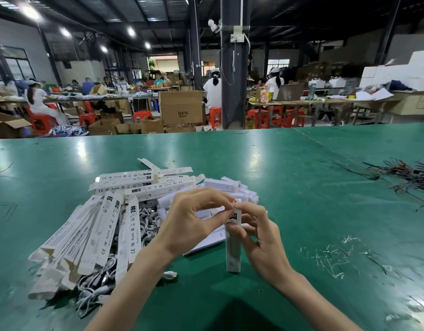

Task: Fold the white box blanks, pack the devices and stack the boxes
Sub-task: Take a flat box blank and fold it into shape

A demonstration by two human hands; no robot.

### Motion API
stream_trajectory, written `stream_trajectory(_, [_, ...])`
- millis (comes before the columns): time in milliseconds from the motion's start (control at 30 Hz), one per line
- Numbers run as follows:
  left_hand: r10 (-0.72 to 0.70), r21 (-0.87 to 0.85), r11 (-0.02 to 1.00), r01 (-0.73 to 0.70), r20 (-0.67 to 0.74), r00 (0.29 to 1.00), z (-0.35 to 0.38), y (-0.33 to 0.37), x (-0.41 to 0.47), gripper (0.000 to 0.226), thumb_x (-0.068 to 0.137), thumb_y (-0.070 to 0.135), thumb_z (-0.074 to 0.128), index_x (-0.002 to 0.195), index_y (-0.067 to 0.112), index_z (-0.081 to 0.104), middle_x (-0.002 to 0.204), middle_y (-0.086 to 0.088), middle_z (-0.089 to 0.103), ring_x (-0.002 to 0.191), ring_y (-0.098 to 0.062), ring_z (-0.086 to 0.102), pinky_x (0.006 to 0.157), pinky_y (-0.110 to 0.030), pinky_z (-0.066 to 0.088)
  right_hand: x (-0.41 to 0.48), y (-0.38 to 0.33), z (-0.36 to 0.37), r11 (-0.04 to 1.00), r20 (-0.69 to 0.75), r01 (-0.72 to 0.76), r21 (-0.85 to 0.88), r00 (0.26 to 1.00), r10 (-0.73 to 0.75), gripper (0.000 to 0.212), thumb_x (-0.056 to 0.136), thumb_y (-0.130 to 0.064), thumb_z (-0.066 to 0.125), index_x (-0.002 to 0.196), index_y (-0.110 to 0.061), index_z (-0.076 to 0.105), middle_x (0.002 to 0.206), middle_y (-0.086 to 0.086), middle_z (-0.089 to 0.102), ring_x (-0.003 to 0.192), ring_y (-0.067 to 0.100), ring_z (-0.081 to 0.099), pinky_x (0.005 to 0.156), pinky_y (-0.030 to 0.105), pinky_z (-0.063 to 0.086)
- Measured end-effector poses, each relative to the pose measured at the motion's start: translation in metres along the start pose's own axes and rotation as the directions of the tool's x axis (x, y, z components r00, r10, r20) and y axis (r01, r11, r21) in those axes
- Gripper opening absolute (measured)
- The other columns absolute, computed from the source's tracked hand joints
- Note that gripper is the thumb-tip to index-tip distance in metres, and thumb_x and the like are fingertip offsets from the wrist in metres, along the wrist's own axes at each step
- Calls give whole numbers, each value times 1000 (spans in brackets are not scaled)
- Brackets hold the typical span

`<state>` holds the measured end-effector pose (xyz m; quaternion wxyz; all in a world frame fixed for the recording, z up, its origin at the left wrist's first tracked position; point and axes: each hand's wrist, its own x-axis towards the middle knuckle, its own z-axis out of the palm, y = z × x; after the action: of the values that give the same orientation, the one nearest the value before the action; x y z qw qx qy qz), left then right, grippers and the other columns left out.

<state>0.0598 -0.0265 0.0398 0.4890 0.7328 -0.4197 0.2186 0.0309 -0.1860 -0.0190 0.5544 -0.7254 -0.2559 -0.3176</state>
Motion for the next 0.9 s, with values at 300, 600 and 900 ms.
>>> stream_trajectory(300, [-304,-203,930,306,42,952,16,-17,-24,61,76,23,80,128,30,49,118,11,62,104,-14,66,87,-29,56,4,-1,-8,987,38,-125,100,992,121,63,88,-8,64,131,-45,35,98,1,64,93,22,67,80,30,56])
stream_trajectory(600, [-331,242,923,298,108,938,27,-38,-42,55,90,23,67,134,36,39,131,19,46,120,5,41,104,-17,32,34,2,-59,860,-253,-232,455,892,375,40,66,-11,71,100,-21,54,75,-6,66,79,10,61,73,20,54])
stream_trajectory(900, [-375,704,603,375,-165,912,-3,-77,-49,30,92,14,59,121,15,63,127,-2,58,121,-21,48,106,-35,30,19,69,-113,645,-313,-213,-734,949,-44,52,69,28,61,112,0,66,96,18,69,91,39,53,69,43,48])
